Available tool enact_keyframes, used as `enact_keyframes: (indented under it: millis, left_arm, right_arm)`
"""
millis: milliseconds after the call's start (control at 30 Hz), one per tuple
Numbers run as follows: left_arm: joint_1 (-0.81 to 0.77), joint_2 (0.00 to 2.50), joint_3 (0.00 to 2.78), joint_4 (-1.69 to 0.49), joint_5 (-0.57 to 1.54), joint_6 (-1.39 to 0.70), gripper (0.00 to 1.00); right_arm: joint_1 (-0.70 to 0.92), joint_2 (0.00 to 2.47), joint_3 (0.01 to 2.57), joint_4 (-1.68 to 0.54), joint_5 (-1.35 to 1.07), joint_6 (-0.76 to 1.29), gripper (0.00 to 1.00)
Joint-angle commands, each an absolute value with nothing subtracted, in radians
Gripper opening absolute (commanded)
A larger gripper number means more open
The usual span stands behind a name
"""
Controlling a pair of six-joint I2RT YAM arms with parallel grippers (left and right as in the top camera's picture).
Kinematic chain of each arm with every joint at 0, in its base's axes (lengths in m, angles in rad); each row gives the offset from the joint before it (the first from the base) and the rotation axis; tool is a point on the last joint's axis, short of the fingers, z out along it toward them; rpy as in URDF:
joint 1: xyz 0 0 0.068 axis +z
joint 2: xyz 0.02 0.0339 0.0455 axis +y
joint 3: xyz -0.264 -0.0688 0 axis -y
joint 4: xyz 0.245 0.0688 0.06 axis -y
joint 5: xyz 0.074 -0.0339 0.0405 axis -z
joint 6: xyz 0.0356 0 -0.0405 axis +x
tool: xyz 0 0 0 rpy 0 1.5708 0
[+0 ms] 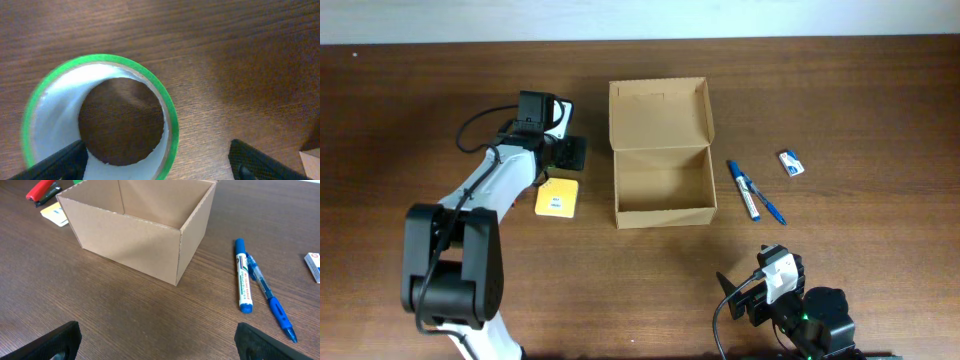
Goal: Pack container
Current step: 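Reach left gripper to the green tape roll and grasp it, then carry the tape roll into the box and release it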
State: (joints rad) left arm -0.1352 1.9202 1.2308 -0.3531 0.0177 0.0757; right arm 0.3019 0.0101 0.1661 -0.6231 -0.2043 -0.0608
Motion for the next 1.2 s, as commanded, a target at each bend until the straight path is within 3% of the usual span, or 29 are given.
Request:
enact_keyframes:
  millis: [0,67,100,167,200,233,433,733,967,1167]
  left_arm:
    - [-0.137,1.960,1.249,-0.343,0.041,0.084,0.73]
    - [-0.137,1.981,1.249,-0.340,0.049,0.084,0.63]
    - [-0.137,1.984,1.249,-0.340,0.049,0.084,0.53]
    - [-0.137,1.984,1.249,-0.336,0.049,0.084,0.27]
    - [-0.137,1.983,1.249,-0.337,0.049,0.084,0.09]
    - [-0.137,1.979,1.249,-0.343,0.049,0.083,0.02]
    - [-0.137,1.828,1.303,-0.402,0.010,0.083,0.02]
    - [-0.240,1.537,1.591,-0.739,-0.009,0.052,0.02]
    - [-0.501,1.513,1.637,-0.900,-0.012,-0.226,0.02]
    - [-0.657,1.654,1.629,-0.921,-0.049,-0.481,0.02]
  right_arm:
    - [0.308,0.002,0.161,-0.624,-0.213,-0.067,1.00]
    - [0.308,0.002,0.161,-0.624,-0.213,-0.067,0.99]
    - [0.308,0.002,0.161,-0.624,-0.213,-0.067,0.99]
    - [0.308,0.002,0.161,-0.624,-0.213,-0.067,0.99]
    - [0.308,0.002,0.161,-0.624,-0.213,-0.067,0.99]
    - [0.308,0.002,0.161,-0.624,-0.213,-0.067,0.99]
    - [0.308,0.002,0.161,-0.624,-0.213,-0.067,0.99]
    - [0.308,0.002,0.161,-0.624,-0.213,-0.067,0.99]
    - [0.308,0.002,0.161,-0.624,-0.213,-0.067,0.99]
    - [0.308,0.002,0.161,-0.624,-0.213,-0.067,0.99]
